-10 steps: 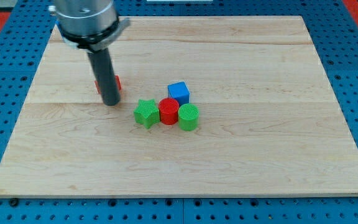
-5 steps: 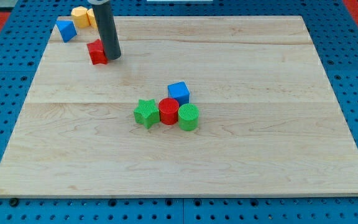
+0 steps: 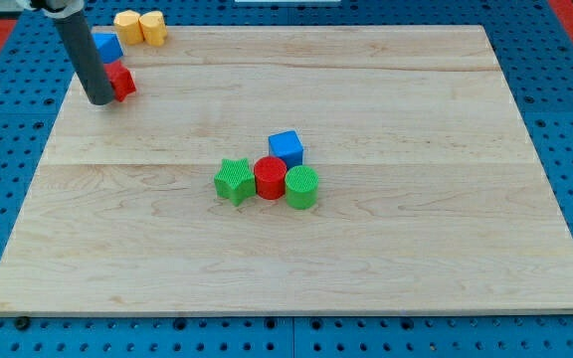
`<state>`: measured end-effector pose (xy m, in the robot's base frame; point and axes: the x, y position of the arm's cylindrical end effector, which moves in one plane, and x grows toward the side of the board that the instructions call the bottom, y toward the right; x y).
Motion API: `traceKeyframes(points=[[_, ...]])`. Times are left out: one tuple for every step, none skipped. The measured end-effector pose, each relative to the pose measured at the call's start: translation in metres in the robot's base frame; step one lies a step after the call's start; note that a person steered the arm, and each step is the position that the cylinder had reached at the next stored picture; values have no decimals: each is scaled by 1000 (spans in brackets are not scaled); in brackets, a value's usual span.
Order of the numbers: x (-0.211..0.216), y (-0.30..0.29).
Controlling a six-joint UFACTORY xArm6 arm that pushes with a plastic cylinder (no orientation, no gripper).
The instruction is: Move the red star into the yellow hexagon
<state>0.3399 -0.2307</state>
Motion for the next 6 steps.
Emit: traceKeyframes(points=[[-3,13],[-33,13],[-59,13],[-77,13],[-88,13],[-56,-3]])
